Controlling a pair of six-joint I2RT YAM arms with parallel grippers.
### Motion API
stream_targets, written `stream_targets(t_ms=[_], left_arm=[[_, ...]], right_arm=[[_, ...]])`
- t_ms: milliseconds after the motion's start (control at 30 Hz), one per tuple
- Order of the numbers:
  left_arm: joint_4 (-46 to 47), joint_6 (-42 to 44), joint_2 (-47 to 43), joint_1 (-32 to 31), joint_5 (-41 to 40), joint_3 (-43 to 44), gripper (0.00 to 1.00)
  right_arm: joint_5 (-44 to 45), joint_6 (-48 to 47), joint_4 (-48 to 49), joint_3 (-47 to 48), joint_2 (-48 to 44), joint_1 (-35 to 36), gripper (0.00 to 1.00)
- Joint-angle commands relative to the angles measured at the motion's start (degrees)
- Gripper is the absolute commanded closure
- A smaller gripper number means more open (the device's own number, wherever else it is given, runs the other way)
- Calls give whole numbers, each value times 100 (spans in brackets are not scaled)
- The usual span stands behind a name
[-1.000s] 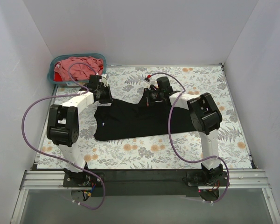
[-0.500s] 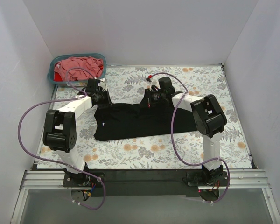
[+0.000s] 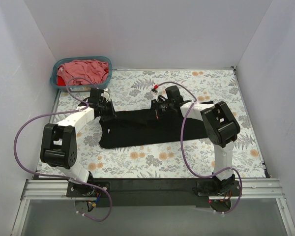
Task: Fold and stack the t-shirts
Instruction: Fold the tshirt
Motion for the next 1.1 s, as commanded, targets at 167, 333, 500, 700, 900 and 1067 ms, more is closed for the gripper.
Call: stream_targets(t_ms=[167, 333, 500, 700, 900, 1067], left_arm=[[-57, -247, -464, 22, 119, -560, 100], [-48, -396, -560, 22, 102, -754, 91], [-110, -537, -964, 22, 164, -930, 69], [-417, -625, -1755, 14, 243, -939, 57], [-462, -818, -2248, 14, 76, -877, 55], [-5, -1028, -1750, 5, 321, -790, 62]], right_arm=[[-317, -226, 88, -190, -245, 217, 99], [-457, -244, 53, -322, -236, 243, 99], [-580, -358, -96, -436, -411, 305, 84], [-519, -727, -632, -524, -851, 357, 71], [-466, -675, -887, -270, -1186, 357, 70], [-185, -131, -844, 275, -818, 357, 69]])
